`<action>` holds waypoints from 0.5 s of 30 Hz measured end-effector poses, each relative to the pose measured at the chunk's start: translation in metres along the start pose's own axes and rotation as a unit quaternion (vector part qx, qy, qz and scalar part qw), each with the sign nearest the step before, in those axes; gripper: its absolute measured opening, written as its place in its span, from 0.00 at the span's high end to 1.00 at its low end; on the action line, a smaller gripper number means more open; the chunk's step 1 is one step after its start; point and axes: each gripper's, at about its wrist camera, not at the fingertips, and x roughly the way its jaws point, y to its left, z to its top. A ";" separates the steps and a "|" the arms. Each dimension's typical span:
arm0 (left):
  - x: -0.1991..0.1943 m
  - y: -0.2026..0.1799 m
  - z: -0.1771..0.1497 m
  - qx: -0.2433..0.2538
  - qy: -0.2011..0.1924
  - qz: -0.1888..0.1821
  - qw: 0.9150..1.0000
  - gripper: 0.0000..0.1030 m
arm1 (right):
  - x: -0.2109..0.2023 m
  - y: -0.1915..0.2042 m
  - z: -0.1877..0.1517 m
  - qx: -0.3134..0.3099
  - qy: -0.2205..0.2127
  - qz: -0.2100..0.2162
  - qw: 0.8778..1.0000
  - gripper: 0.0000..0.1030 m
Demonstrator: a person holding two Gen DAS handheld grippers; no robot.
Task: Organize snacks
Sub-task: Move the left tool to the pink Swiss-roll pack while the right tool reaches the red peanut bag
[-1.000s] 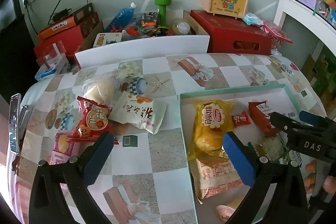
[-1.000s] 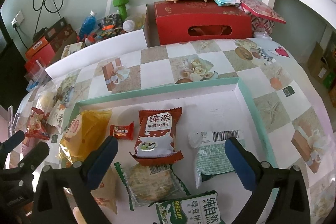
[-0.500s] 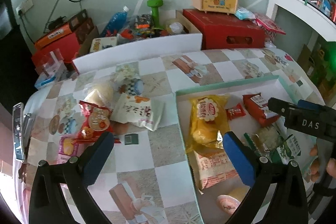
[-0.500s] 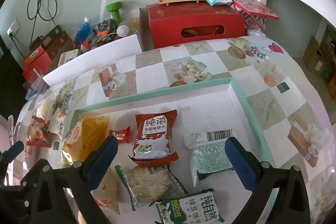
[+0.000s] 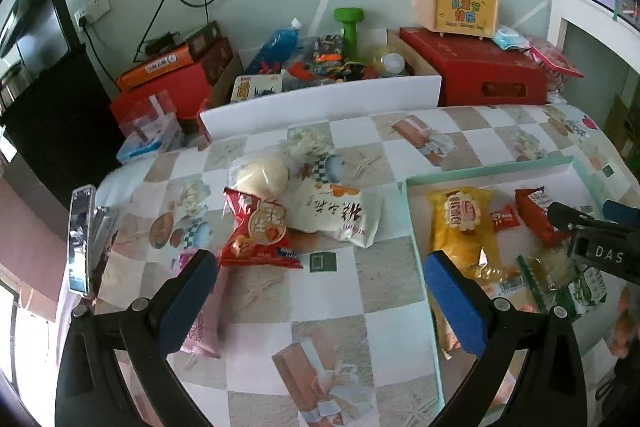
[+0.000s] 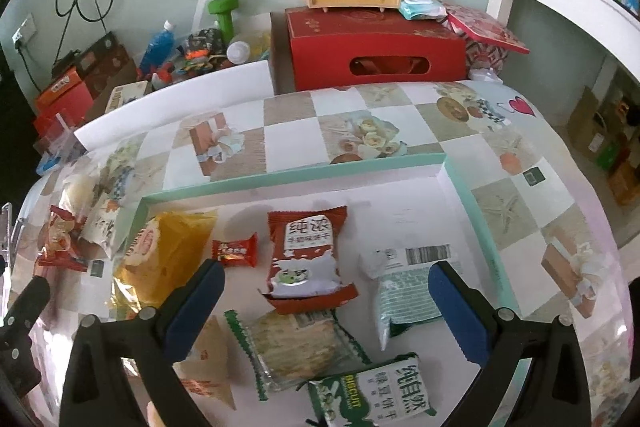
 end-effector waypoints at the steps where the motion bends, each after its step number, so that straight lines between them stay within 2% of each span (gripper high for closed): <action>1: 0.001 0.003 0.000 -0.005 0.004 -0.004 1.000 0.00 | -0.001 0.002 0.000 -0.001 -0.002 0.002 1.000 0.00; 9: 0.007 0.048 -0.002 -0.075 0.008 -0.034 0.997 0.00 | -0.005 0.018 -0.002 -0.010 -0.012 0.016 1.000 0.00; 15: 0.009 0.079 -0.006 -0.105 -0.012 -0.017 0.994 0.00 | -0.004 0.034 -0.007 -0.014 -0.004 0.055 0.998 0.00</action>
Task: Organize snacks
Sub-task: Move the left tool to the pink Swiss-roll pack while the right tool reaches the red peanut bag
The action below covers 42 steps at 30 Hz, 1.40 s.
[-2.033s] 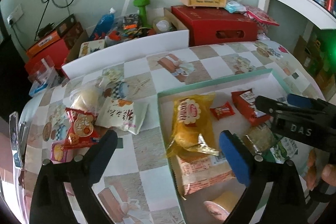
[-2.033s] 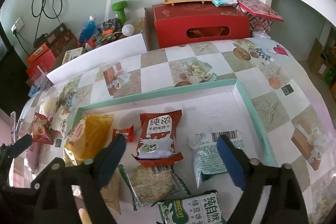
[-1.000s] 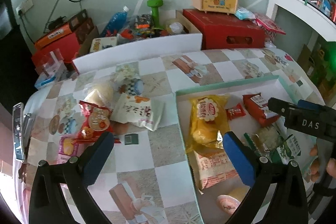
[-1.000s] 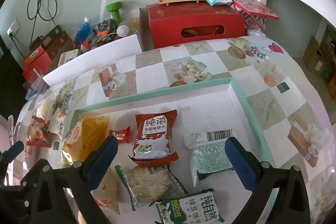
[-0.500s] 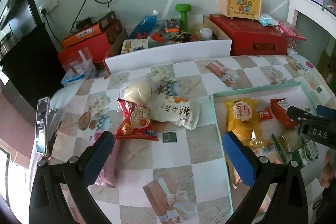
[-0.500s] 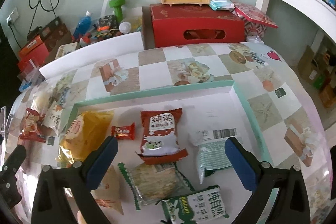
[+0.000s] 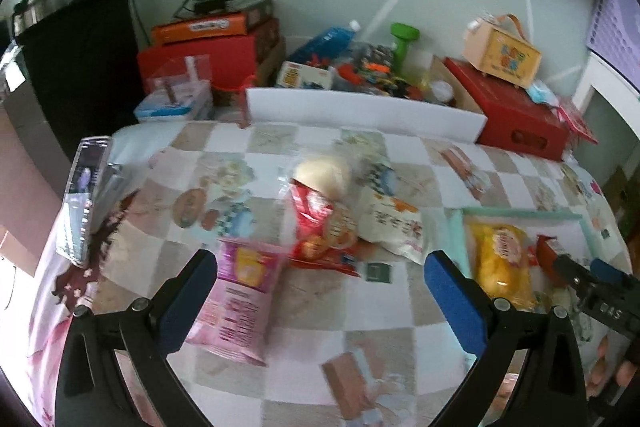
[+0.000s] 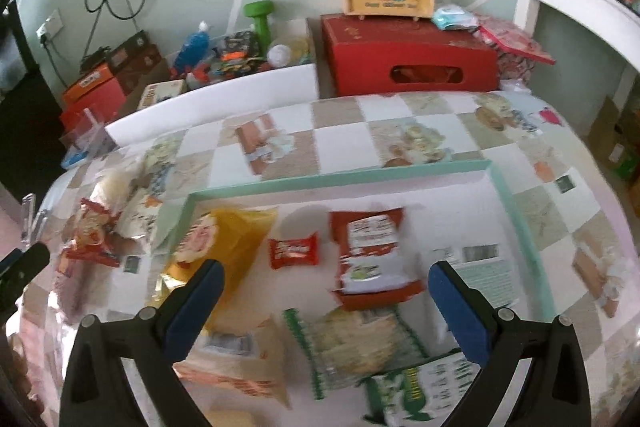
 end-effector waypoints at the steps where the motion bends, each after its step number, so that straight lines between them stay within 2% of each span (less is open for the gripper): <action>1: 0.000 0.005 0.000 -0.001 -0.004 0.007 1.000 0.00 | 0.001 0.003 -0.001 -0.001 0.002 0.003 1.000 0.00; 5: 0.003 0.026 0.001 -0.021 -0.005 0.014 1.000 0.00 | 0.001 0.023 -0.004 -0.017 0.004 0.018 1.000 0.00; 13: 0.005 0.061 0.000 -0.056 0.002 0.025 0.998 0.00 | -0.005 0.083 -0.007 -0.087 -0.012 0.054 0.995 0.00; 20: 0.022 0.079 -0.007 -0.074 0.041 0.021 0.996 0.00 | 0.009 0.121 -0.006 -0.124 0.006 0.076 0.989 0.00; 31: 0.047 0.073 -0.018 -0.057 0.100 0.021 0.993 0.00 | 0.029 0.146 0.012 -0.091 0.040 0.145 0.984 0.02; 42: 0.063 0.077 -0.024 -0.070 0.124 0.002 0.990 0.02 | 0.062 0.186 0.027 -0.071 0.099 0.201 0.972 0.22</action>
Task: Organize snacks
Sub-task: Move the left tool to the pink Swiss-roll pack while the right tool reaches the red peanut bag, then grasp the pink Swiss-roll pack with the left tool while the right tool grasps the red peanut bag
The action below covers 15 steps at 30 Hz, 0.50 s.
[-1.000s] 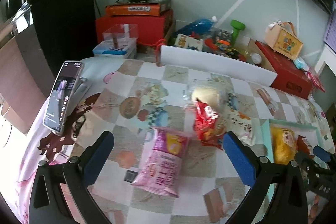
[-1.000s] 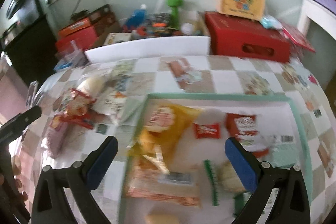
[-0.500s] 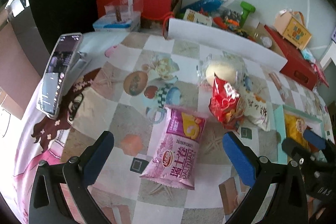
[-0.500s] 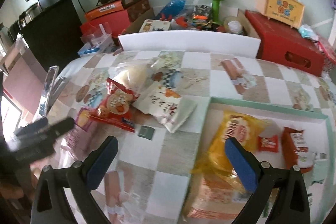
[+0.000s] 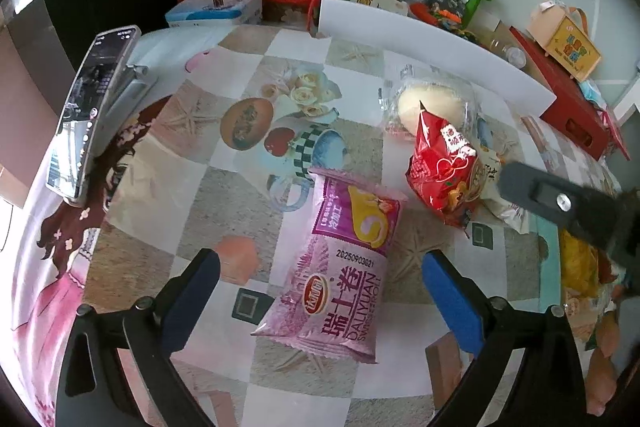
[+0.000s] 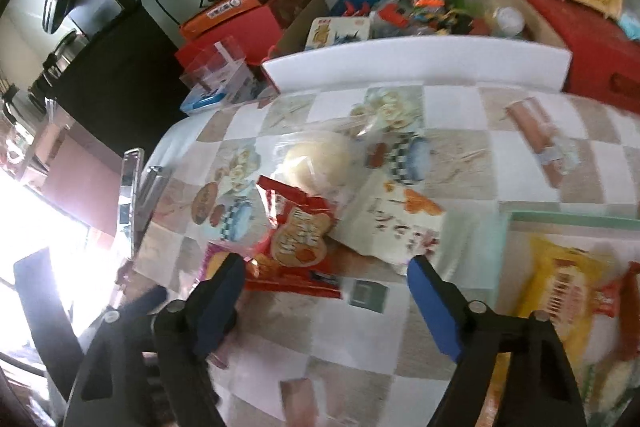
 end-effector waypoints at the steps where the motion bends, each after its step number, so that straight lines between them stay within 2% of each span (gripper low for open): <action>1: 0.001 0.000 0.000 0.000 0.002 -0.002 1.000 0.02 | 0.004 0.002 0.002 0.002 0.004 0.001 1.000 0.23; 6: 0.004 0.000 0.000 -0.001 0.007 -0.004 1.000 0.03 | 0.019 0.008 0.008 0.008 0.019 0.011 1.000 0.25; 8: 0.006 0.001 0.000 -0.002 0.010 -0.006 1.000 0.11 | 0.024 0.010 0.010 0.010 0.024 0.014 1.000 0.31; 9: 0.007 0.001 0.000 -0.003 0.013 -0.007 1.000 0.18 | 0.028 0.011 0.011 0.012 0.029 0.016 0.999 0.33; 11: 0.011 0.003 0.000 -0.007 0.020 -0.009 1.000 0.21 | 0.034 0.012 0.011 0.015 0.035 0.016 0.999 0.33; 15: 0.014 0.006 -0.001 -0.012 0.025 -0.010 1.000 0.30 | 0.044 0.013 0.010 0.017 0.046 0.017 0.999 0.40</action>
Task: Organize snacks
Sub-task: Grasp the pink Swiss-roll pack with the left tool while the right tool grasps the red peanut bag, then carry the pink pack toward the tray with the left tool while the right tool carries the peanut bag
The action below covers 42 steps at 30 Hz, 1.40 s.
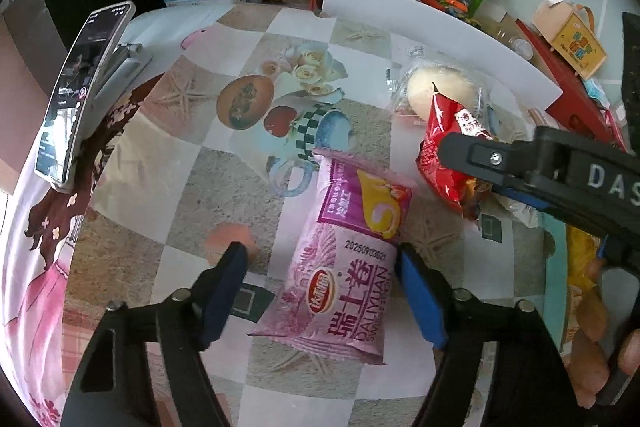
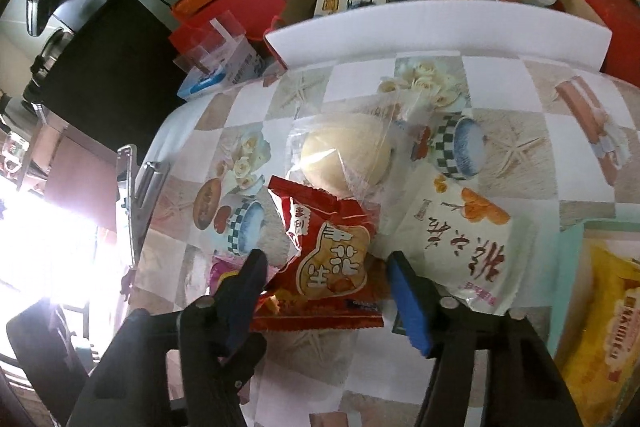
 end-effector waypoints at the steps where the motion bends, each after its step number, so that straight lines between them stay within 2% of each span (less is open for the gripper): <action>1: 0.000 0.001 0.000 -0.002 0.000 -0.004 1.000 0.34 | 0.002 0.000 0.000 0.000 0.002 0.001 1.000 0.43; 2: 0.000 0.001 0.000 -0.003 0.000 -0.007 1.000 0.35 | 0.004 0.000 0.000 0.001 0.003 0.000 1.000 0.45; 9: -0.002 0.003 -0.001 -0.009 0.000 -0.008 1.000 0.42 | 0.003 -0.002 -0.002 0.003 -0.001 0.004 1.000 0.48; 23: -0.006 0.014 0.000 -0.035 -0.003 -0.006 0.999 0.45 | -0.015 -0.020 -0.023 0.021 -0.005 0.009 1.000 0.49; 33: -0.010 0.013 0.001 -0.036 -0.011 -0.010 0.999 0.56 | -0.042 -0.023 -0.045 0.021 -0.027 0.019 0.999 0.50; 42: -0.026 0.009 0.003 -0.031 -0.033 -0.014 0.999 0.60 | -0.071 -0.022 -0.061 0.022 -0.051 0.034 0.998 0.50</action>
